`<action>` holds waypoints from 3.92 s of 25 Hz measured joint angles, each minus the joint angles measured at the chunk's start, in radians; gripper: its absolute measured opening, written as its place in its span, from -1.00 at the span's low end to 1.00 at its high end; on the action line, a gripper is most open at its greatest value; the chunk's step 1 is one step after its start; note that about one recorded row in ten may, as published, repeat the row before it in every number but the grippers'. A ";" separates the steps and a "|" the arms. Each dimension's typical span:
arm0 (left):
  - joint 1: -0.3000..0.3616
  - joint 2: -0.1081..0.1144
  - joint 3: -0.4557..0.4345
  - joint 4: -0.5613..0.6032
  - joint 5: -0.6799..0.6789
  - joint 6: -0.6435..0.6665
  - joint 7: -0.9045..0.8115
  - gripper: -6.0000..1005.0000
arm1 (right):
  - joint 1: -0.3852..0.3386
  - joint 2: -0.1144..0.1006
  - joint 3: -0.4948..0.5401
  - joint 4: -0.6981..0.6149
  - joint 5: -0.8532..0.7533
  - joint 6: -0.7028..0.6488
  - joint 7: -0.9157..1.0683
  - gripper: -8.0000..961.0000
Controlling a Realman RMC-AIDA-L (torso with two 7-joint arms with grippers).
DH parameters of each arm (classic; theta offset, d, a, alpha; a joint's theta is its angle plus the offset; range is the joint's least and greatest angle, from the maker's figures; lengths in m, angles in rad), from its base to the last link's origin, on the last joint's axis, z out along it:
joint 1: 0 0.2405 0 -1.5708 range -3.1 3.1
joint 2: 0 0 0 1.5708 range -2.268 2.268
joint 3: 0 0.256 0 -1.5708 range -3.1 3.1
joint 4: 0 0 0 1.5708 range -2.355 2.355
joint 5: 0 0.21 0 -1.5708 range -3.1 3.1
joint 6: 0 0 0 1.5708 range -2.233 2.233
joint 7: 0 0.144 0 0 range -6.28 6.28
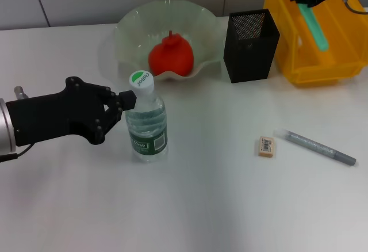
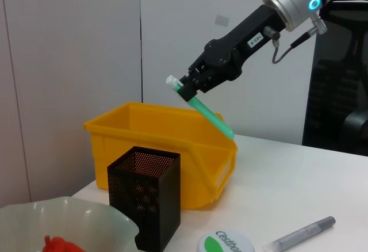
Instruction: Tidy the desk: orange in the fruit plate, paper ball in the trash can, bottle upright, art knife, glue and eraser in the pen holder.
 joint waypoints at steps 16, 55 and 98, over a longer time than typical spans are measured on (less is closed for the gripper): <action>-0.003 -0.001 -0.003 -0.023 -0.027 -0.005 -0.002 -0.95 | 0.038 -0.014 -0.001 0.096 -0.030 -0.144 -0.071 -0.58; -0.015 0.000 -0.037 -0.077 -0.040 -0.007 0.012 -0.95 | 0.179 -0.030 0.102 0.405 0.239 -0.400 -0.276 -0.56; -0.055 0.000 -0.066 -0.156 -0.044 -0.005 0.051 -0.94 | 0.156 -0.025 0.118 0.647 0.451 -0.412 -0.437 -0.53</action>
